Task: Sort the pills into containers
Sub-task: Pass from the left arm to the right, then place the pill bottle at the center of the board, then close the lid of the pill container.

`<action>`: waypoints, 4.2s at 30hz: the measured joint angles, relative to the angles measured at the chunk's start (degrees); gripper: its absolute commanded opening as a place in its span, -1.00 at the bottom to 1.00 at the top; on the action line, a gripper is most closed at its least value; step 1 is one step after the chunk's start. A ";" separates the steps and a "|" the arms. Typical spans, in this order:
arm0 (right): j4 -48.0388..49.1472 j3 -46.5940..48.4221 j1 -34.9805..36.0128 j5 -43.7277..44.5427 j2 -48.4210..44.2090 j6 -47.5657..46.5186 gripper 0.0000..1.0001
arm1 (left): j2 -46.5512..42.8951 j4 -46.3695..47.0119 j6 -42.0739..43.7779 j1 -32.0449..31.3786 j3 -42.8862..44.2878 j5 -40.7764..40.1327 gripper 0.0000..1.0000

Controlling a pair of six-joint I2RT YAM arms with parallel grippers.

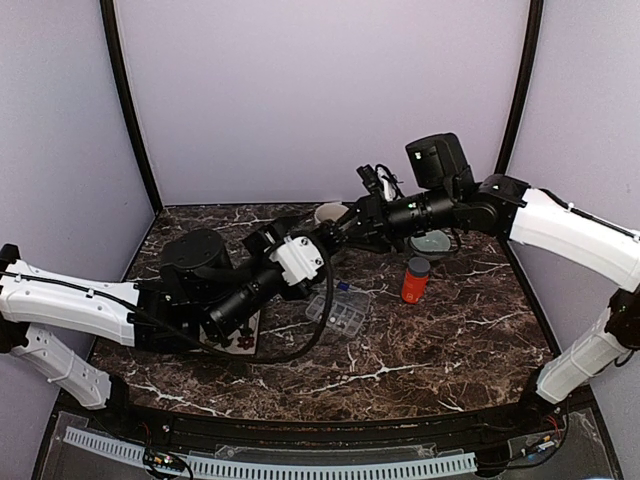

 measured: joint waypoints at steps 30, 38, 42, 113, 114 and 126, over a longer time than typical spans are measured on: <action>-22.93 -8.28 -1.07 32.22 -4.48 -14.69 -1.00 | -10.56 -21.66 -32.72 5.92 -4.04 2.16 0.08; -25.18 -14.40 -3.10 39.08 -4.42 -16.15 -0.99 | -11.08 -24.24 -39.89 6.25 -5.07 3.32 0.08; -25.05 -17.51 -4.17 40.94 -3.52 -16.79 -0.96 | -11.39 -25.05 -42.58 6.25 -5.66 3.63 0.08; -17.35 -20.06 -10.38 39.95 1.01 -21.03 -0.01 | -11.23 -26.32 -46.86 7.15 -7.41 5.18 0.07; -17.70 -19.34 -10.32 40.19 0.48 -21.03 -0.01 | -11.17 -26.32 -46.95 7.17 -7.41 5.29 0.06; -18.18 -6.47 -7.04 40.50 3.08 -23.15 -0.34 | -9.33 -27.06 -51.80 7.45 -8.87 7.69 -0.41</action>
